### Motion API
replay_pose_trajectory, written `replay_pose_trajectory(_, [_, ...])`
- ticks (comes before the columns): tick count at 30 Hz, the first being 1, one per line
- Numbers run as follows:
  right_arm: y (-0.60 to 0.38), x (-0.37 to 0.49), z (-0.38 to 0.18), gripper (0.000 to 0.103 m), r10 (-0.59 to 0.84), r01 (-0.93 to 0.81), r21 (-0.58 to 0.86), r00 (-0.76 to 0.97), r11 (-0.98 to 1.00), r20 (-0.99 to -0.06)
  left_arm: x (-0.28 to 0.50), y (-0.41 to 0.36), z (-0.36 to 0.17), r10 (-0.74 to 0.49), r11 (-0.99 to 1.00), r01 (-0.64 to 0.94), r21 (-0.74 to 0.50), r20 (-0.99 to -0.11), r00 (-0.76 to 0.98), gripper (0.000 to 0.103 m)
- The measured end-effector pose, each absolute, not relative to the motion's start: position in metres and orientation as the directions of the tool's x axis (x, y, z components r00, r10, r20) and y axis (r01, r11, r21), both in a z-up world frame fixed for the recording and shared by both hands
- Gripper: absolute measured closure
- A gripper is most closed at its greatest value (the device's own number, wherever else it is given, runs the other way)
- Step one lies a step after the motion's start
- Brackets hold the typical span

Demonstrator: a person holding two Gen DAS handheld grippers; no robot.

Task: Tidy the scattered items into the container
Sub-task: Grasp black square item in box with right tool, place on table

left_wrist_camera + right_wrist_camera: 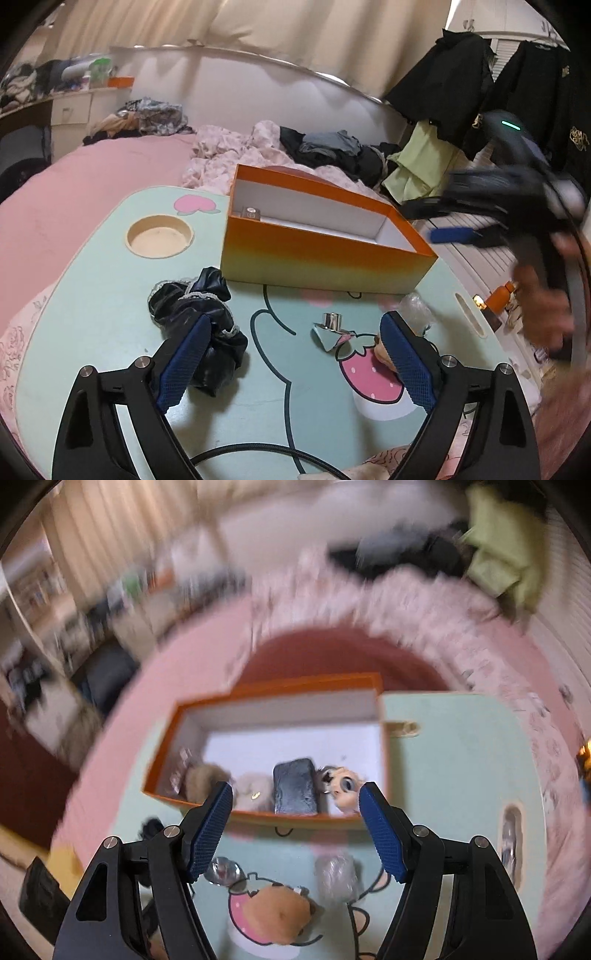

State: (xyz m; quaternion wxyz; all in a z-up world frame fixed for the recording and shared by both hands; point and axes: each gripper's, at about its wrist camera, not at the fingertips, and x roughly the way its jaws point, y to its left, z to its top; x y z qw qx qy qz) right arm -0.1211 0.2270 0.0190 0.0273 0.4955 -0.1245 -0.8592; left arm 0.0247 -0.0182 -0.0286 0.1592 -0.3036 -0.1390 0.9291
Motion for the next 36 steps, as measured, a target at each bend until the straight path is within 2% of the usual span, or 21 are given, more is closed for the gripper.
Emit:
replay_pose_trajectory(4, [0.223,-0.170,-0.011,0.045,-0.115,-0.099,0.154,-0.325,-0.983,-0.939,0.026,-0.019,-0.029,0.385,-0.907,-0.215,-0.361,-0.510,-0.769,0.010])
replay_pose_trajectory(10, [0.212,-0.187,-0.021,0.046,-0.052,-0.058,0.070,-0.266,-0.996,-0.963,0.030,-0.025,-0.028,0.403,-0.892,-0.223,-0.393,-0.470,-0.785,0.010])
replay_pose_trajectory(14, [0.199,-0.192,-0.029,0.046,-0.048,0.000,0.049,-0.210,-0.999,-0.977,0.029,-0.024,-0.028,0.403,-0.892,-0.222,-0.393,-0.474,-0.783,0.010])
replay_pose_trajectory(18, [0.202,-0.197,-0.042,0.046,-0.071,-0.022,0.076,-0.176,-0.997,-0.982,0.027,-0.023,-0.029,0.397,-0.897,-0.217,-0.386,-0.486,-0.779,0.010])
replay_pose_trajectory(19, [0.204,-0.197,-0.044,0.059,-0.076,-0.029,0.082,-0.171,-0.996,-0.982,0.027,-0.024,-0.029,0.398,-0.896,-0.215,-0.389,-0.487,-0.778,0.010])
replay_pose_trajectory(20, [0.206,-0.197,-0.044,0.062,-0.068,-0.034,0.075,-0.170,-0.997,-0.983,0.027,-0.024,-0.029,0.399,-0.895,-0.214,-0.391,-0.486,-0.778,0.010])
replay_pose_trajectory(26, [0.217,-0.190,-0.034,0.062,-0.107,-0.070,0.125,-0.226,-0.990,-0.968,0.027,-0.025,-0.030,0.399,-0.894,-0.213,-0.394,-0.488,-0.776,0.009])
replay_pose_trajectory(31, [0.229,-0.170,0.016,0.063,-0.216,-0.061,0.255,-0.370,-0.965,-0.904,0.027,-0.025,-0.031,0.398,-0.894,-0.211,-0.394,-0.489,-0.776,0.009])
replay_pose_trajectory(36, [0.218,-0.132,0.062,0.062,-0.278,0.005,0.312,-0.469,-0.950,-0.838,0.029,-0.025,-0.031,0.398,-0.894,-0.210,-0.396,-0.485,-0.778,0.009])
